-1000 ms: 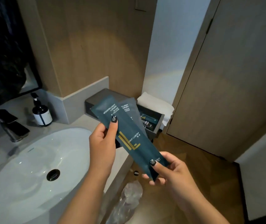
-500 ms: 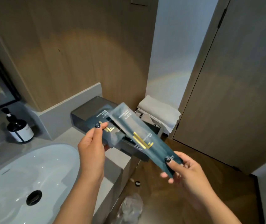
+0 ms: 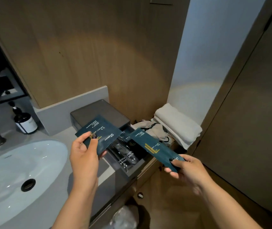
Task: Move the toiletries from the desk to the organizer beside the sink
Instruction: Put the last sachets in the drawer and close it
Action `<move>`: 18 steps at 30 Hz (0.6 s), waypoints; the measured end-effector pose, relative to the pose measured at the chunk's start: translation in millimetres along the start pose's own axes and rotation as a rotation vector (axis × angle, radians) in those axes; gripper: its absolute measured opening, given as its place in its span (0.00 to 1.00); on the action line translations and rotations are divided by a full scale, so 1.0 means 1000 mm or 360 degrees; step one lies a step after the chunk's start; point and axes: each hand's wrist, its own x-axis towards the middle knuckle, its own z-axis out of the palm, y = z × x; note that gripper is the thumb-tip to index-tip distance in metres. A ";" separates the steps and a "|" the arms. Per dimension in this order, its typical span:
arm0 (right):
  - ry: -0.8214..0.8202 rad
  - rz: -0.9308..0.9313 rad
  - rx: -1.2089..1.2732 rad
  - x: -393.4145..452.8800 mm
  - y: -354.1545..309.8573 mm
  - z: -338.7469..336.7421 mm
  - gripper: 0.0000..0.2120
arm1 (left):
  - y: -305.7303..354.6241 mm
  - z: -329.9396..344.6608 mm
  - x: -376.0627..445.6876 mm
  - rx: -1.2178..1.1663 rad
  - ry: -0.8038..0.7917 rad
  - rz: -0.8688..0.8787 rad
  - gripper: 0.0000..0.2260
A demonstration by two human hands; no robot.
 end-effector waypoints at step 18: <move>-0.0325 0.0269 -0.0001 0.095 -0.011 0.076 0.15 | -0.043 0.011 0.036 0.0208 -0.0215 -0.0198 0.28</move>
